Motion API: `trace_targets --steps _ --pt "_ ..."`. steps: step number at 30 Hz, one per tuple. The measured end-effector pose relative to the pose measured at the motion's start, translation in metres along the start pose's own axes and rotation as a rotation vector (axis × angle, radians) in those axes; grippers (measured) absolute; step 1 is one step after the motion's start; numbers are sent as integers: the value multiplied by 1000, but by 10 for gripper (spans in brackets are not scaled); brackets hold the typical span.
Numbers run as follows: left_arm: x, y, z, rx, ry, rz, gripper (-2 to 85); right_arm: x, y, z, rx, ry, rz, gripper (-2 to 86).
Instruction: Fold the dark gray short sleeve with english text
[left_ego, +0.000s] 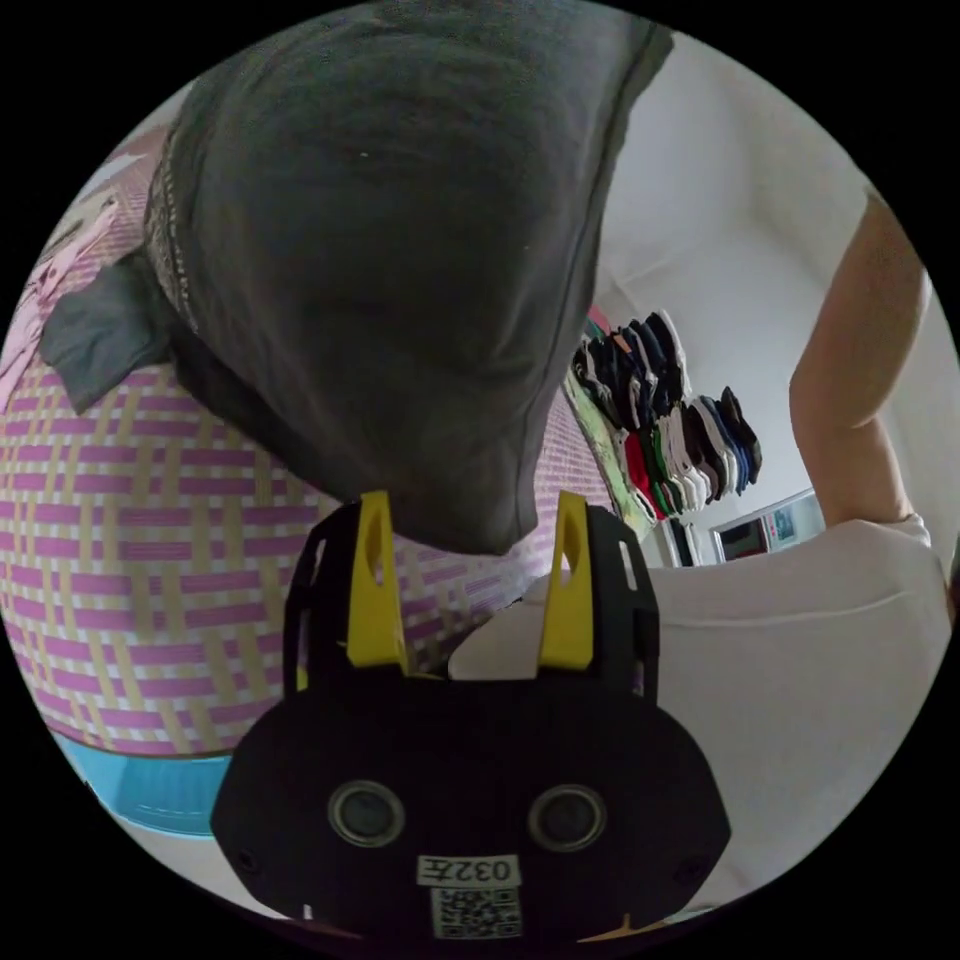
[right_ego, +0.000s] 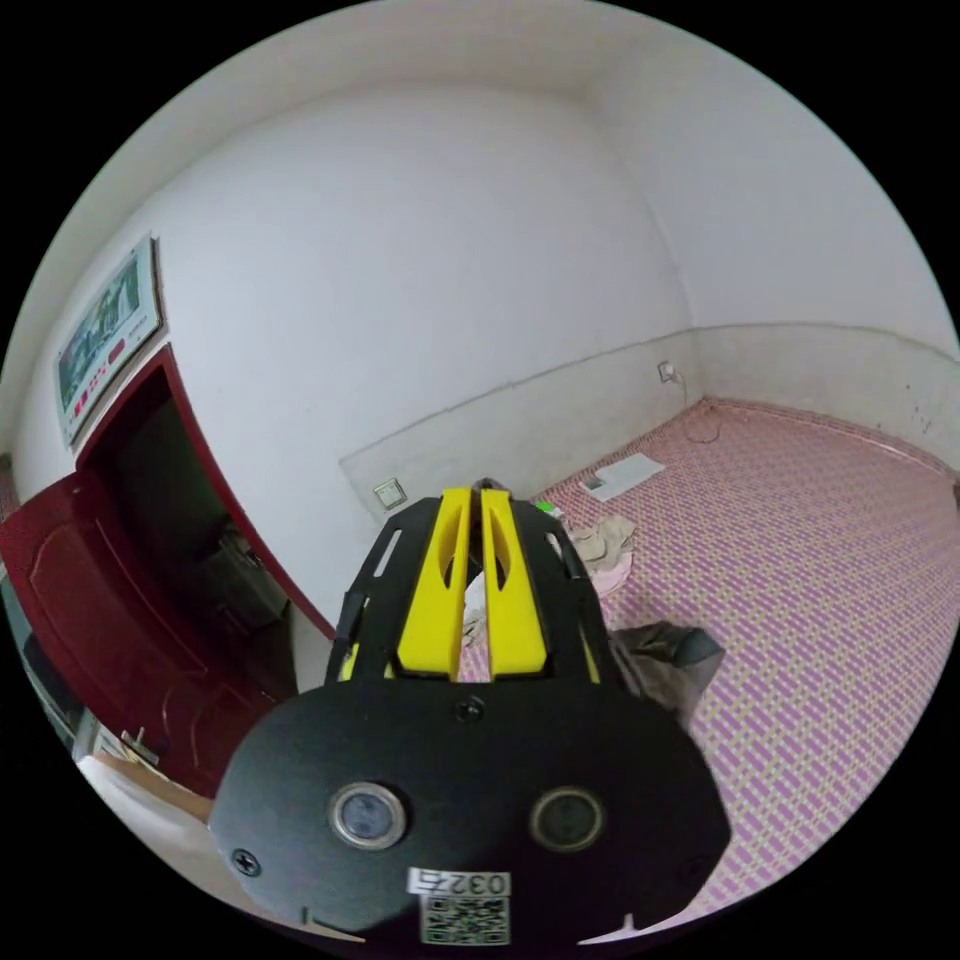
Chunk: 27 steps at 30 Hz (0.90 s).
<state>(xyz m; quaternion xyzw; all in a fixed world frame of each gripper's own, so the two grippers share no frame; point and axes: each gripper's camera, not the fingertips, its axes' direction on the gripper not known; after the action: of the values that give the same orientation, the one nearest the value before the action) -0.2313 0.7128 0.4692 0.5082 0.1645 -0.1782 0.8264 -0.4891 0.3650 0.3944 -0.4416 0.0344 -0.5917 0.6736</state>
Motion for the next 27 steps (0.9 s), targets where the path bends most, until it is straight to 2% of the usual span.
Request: trace_targets --steps 3,7,9,11,14,16,21,27 --pt "-25 27 -36 89 35 -52 197 -11 -15 -4 20 40 -29 -6" --pt "-66 87 -90 225 -5 -150 195 -10 -34 -20 72 70 -13 -7" --pt "-98 119 -105 291 79 -237 194 -11 -39 -30 96 54 -10 -7" --pt "-155 161 -105 391 328 -382 191 -16 -44 -44 137 37 -11 -7" --pt "-201 182 -93 505 520 -444 187 -17 -47 -61 186 -6 27 -6" --pt "-216 172 -88 494 486 -427 189 -20 -46 -68 212 -13 42 -6" --pt "-255 147 -97 620 416 -359 185 -29 -41 -88 251 -40 82 -6" --pt "-286 120 -94 667 569 -162 149 -55 -41 -124 321 -7 26 -7"
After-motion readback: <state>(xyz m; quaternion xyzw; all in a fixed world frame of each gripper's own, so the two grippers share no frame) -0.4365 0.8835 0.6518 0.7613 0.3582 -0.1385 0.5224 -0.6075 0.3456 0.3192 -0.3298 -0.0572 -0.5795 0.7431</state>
